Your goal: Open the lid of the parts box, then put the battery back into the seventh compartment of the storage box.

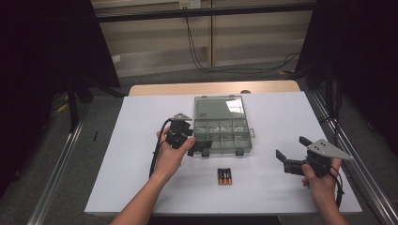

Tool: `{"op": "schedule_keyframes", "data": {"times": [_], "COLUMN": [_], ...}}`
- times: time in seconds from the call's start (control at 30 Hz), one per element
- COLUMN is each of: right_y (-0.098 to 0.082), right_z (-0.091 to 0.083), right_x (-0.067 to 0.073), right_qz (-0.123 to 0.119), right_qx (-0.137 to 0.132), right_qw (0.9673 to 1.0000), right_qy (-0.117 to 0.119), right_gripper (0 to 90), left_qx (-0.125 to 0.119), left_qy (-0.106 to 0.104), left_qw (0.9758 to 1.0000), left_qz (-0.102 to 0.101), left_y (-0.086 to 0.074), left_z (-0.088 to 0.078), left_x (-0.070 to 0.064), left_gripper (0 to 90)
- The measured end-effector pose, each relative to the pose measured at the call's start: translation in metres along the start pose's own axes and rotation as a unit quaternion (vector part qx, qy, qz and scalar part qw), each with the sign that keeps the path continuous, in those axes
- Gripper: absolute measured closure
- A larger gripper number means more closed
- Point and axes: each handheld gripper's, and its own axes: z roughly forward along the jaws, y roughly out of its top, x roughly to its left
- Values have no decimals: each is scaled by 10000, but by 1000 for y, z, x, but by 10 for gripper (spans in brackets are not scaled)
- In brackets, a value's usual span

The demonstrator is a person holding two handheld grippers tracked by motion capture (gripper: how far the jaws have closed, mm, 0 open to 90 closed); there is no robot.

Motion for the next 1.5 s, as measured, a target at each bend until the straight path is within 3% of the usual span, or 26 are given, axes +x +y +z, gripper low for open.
{"op": "schedule_keyframes", "data": {"times": [0.27,0.4,0.9,1.17,1.5], "right_y": [-10,-12,-18,-22,-22], "right_z": [-12,-16,-27,-33,-33], "right_x": [3,2,-1,-3,-2], "right_qz": [-101,-44,-68,6,-10], "right_qx": [53,13,-74,-130,-175], "right_qw": [9998,9999,9999,9998,9997], "right_qy": [175,162,115,121,185], "right_gripper": [14,18,22,26,25], "left_qx": [217,179,392,568,809], "left_qy": [-84,-139,-284,-350,-324], "left_qw": [9996,9996,9986,9973,9959], "left_qz": [152,145,216,300,254], "left_y": [-8,-11,-28,-34,-41], "left_z": [-1,-1,1,5,15], "left_x": [-13,-18,-36,-45,-57], "left_gripper": [35,37,54,70,98]}}
